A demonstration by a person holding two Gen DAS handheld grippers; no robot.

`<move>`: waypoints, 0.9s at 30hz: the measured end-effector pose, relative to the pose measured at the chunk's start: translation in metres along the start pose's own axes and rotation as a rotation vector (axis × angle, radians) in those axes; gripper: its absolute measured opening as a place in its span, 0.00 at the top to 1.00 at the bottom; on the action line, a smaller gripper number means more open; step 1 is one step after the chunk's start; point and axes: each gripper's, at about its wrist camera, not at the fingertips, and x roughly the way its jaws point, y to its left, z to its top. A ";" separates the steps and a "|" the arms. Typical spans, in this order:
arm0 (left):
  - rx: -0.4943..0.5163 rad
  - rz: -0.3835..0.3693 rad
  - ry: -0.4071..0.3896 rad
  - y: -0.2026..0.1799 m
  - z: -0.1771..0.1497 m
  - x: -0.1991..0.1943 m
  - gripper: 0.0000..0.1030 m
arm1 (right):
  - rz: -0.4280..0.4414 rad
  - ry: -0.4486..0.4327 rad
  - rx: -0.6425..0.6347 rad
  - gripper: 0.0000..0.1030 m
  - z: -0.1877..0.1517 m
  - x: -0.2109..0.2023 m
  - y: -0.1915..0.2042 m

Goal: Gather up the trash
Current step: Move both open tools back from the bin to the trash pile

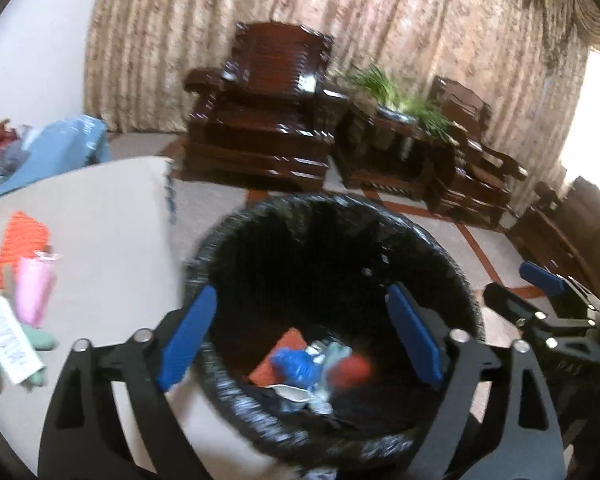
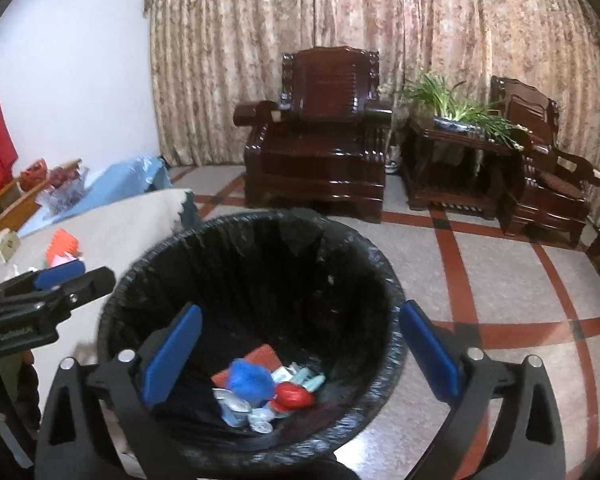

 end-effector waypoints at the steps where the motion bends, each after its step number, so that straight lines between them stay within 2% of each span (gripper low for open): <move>1: -0.003 0.018 -0.014 0.006 0.001 -0.008 0.12 | 0.014 -0.004 0.002 0.06 0.001 -0.002 0.003; 5: -0.016 0.097 -0.050 0.028 0.001 -0.038 0.10 | 0.061 -0.026 -0.015 0.06 0.008 -0.008 0.022; 11: -0.070 0.220 -0.093 0.070 -0.006 -0.086 0.10 | 0.161 -0.038 -0.068 0.06 0.014 -0.008 0.072; 18: -0.148 0.360 -0.118 0.122 -0.023 -0.134 0.10 | 0.264 -0.038 -0.137 0.06 0.014 -0.001 0.136; 27: -0.215 0.499 -0.124 0.181 -0.045 -0.174 0.10 | 0.358 -0.041 -0.214 0.06 0.010 0.008 0.201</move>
